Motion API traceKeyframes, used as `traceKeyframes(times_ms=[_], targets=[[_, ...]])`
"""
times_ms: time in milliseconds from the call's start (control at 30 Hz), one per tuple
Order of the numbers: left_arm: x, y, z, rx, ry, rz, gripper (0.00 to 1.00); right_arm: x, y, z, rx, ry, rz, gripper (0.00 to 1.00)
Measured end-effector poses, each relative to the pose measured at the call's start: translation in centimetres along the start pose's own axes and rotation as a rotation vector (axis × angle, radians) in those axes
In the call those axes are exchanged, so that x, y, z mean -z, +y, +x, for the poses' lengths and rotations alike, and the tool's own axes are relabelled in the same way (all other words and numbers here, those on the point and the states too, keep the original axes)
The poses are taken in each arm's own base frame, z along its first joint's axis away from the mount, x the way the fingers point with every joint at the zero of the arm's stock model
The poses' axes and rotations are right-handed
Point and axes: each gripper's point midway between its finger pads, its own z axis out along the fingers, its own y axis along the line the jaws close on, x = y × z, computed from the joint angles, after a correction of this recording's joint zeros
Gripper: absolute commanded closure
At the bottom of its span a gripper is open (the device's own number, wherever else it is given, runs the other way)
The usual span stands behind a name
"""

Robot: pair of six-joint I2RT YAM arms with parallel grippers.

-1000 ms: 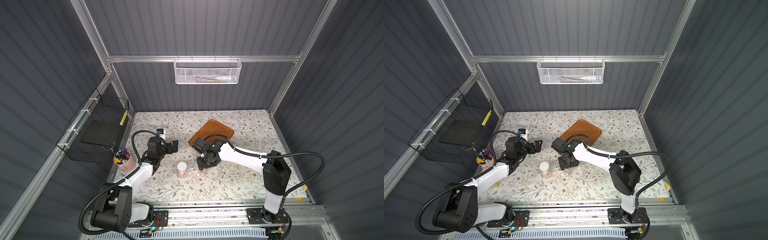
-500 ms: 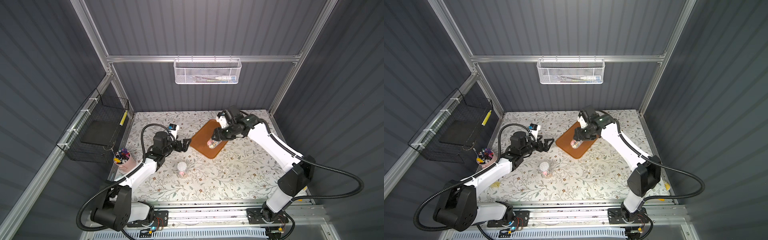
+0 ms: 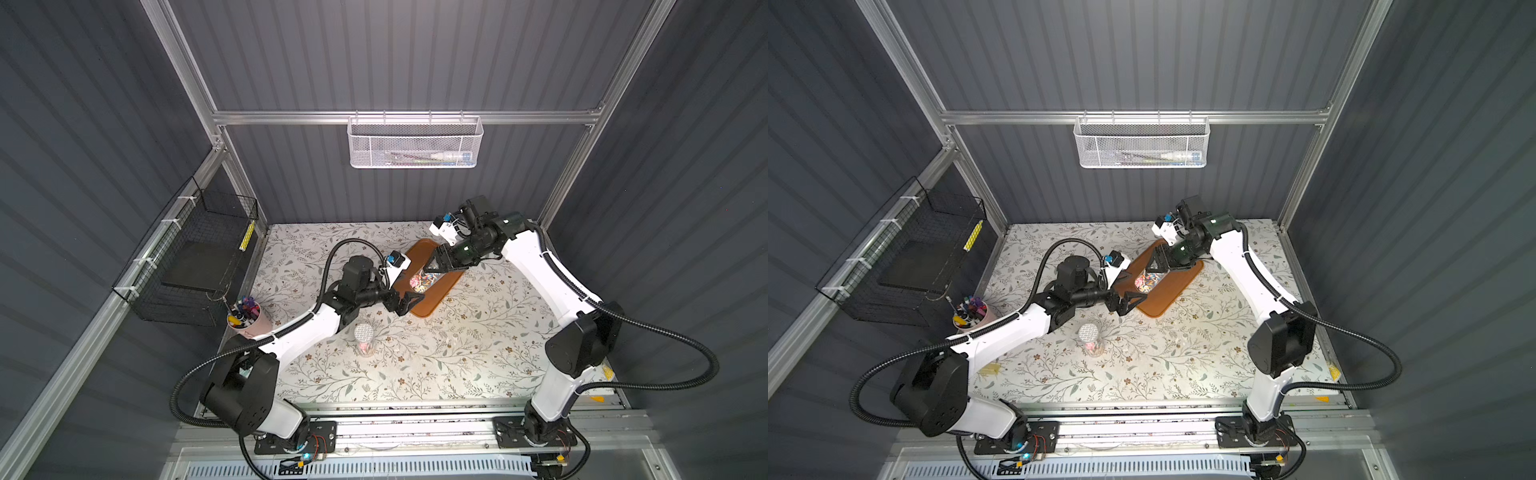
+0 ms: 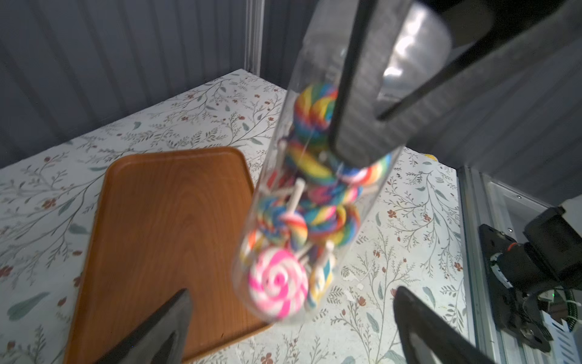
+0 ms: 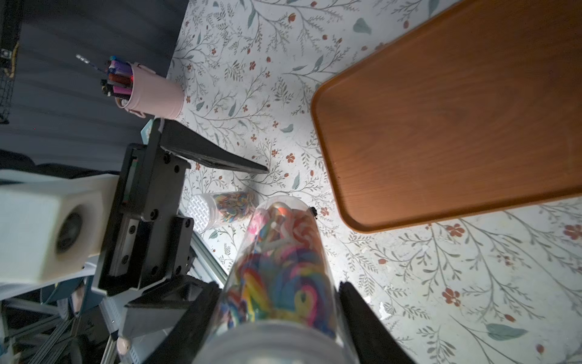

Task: Pour the candies out of the jar
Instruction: Pick up the jar from the center of the board.

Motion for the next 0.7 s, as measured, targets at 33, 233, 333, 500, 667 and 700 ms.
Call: traceKeyframes(times_ms=[33,233,333,500,667,700], targets=[[-0.2,-0.1,-0.5,-0.014,-0.009,0.014,0.00,0.0,0.3,0.2,0.005,0.007,-0.021,0.56],[-0.7,-1.2,-0.9,-0.044,-0.013,0.073,0.02,-0.5,1.3,1.1,0.014,0.039,-0.107,0.56],[-0.9,-1.2,-0.6,-0.044,-0.006,0.079,0.04,-0.9,1.7,1.6,0.003,0.055,-0.144,0.56],[-1.0,-1.2,-0.5,-0.057,-0.006,0.083,0.18,-1.3,1.8,1.8,0.000,0.058,-0.170,0.55],[-1.3,-1.4,-0.2,-0.056,0.010,0.106,0.38,-1.6,1.7,1.5,0.005,0.046,-0.177,0.56],[-1.4,-1.4,-0.1,-0.057,0.013,0.110,0.38,-1.6,1.6,1.5,0.006,0.043,-0.176,0.56]])
